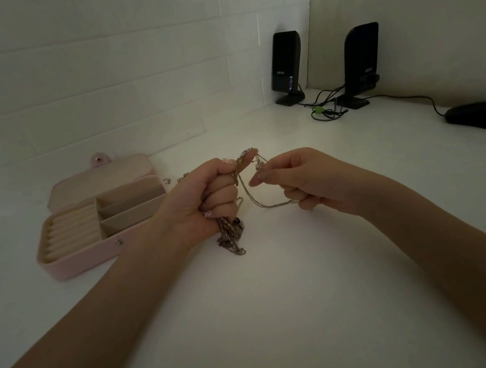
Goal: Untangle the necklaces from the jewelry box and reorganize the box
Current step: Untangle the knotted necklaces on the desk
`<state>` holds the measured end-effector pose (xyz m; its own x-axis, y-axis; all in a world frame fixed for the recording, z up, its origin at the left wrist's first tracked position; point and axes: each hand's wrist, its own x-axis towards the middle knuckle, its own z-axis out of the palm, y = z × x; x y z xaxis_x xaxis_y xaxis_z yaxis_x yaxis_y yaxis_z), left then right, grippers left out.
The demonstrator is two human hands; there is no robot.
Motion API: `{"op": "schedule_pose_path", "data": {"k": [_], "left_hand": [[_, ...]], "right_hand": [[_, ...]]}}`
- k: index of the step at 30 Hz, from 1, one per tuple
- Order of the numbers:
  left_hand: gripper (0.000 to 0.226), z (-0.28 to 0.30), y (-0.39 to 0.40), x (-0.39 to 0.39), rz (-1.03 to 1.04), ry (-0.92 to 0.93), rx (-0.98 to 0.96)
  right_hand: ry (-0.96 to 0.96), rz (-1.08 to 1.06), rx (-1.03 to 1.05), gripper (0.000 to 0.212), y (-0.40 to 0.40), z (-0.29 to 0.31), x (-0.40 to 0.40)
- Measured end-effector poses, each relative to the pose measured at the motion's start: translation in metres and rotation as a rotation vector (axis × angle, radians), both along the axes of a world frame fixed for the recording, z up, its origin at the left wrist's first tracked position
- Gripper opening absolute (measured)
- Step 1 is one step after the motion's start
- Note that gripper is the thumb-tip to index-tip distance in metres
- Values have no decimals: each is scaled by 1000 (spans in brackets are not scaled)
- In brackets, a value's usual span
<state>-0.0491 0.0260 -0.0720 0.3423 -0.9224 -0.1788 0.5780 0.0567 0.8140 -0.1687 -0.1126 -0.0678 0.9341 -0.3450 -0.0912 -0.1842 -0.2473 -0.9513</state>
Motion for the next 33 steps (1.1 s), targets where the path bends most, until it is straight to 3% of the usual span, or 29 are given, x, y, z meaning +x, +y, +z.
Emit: {"op": "schedule_pose_path", "data": {"k": [6, 9, 19, 24, 29, 33], "left_hand": [[18, -2, -1, 1, 2, -9, -14], [29, -2, -1, 2, -7, -11, -19], [25, -1, -1, 1, 2, 9, 1], [22, -3, -2, 2, 32, -113, 55], [25, -2, -3, 0, 93, -278, 92], [14, 0, -3, -4, 145, -473, 126]], "right_hand": [[-94, -43, 60, 21, -2, 1, 0], [-113, -25, 146, 11, -3, 2, 0], [-131, 5, 370, 17, -7, 6, 0], [-105, -32, 451, 21, -8, 7, -2], [-125, -55, 415, 22, -10, 9, -3], [-134, -62, 387, 19, -10, 11, -5]]}}
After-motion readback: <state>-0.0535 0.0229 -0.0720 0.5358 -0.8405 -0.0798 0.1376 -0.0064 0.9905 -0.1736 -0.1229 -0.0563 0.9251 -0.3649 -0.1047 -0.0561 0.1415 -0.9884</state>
